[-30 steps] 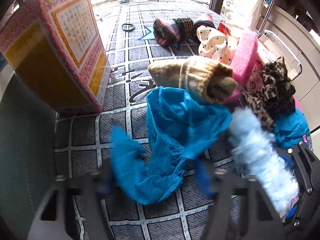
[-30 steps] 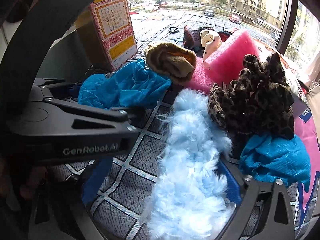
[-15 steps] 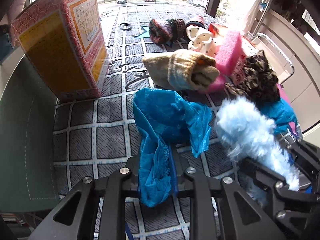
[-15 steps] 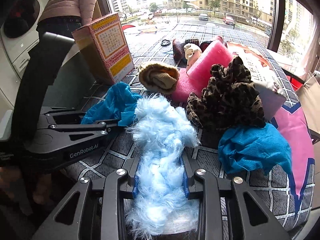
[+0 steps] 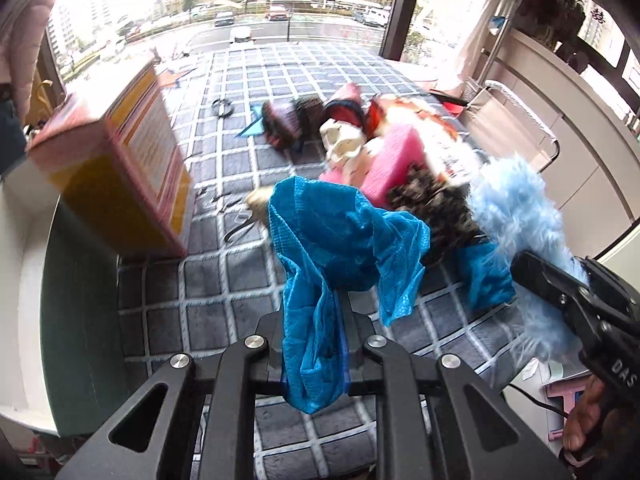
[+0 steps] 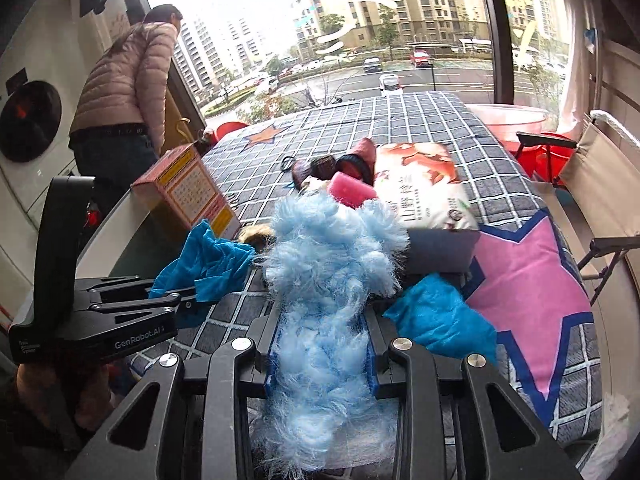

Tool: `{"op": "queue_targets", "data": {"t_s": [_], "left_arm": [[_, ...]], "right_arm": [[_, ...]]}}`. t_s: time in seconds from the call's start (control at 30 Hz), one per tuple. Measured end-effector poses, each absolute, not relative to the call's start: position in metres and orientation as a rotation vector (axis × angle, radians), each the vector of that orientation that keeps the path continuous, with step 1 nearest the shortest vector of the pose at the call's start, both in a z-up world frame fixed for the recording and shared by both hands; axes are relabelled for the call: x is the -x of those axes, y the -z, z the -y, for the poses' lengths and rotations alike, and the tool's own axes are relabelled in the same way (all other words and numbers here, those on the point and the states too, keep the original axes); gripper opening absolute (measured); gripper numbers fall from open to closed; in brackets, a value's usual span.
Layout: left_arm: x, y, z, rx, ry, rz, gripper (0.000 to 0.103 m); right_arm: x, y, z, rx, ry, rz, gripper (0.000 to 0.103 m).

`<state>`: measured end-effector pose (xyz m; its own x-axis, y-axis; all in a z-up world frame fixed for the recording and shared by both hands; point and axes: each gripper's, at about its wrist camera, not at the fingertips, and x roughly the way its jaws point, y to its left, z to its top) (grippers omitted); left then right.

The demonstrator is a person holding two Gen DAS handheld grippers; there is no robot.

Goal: Organize soft objects
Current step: 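Carry the plush and shoe cover with both grippers over the white box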

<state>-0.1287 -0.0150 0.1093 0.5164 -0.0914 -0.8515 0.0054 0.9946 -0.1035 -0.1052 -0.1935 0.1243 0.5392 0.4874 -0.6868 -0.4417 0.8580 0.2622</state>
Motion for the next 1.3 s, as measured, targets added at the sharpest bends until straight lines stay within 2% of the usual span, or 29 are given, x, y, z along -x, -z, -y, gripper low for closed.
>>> {"op": "queue_targets", "data": {"t_s": [0.3,0.67,0.83,1.3], "left_arm": [[0.087,-0.142,0.06,0.009,0.144,-1.002,0.019],[0.001,-0.143,0.073,0.044,0.127,-1.062,0.019],[-0.021,-0.144,0.057,0.063,0.039,-1.073,0.019],[-0.017,-0.17,-0.029,0.165,-0.123,-1.023,0.019]], "right_arm": [[0.078,-0.152,0.246,-0.168,-0.447,-0.772,0.033],[0.001,-0.158,0.254,-0.21,-0.343,-0.776,0.033],[-0.035,-0.148,0.251,-0.224,-0.273,-0.841,0.033],[-0.046,-0.168,0.169,-0.073,-0.394,-0.813,0.033]]}}
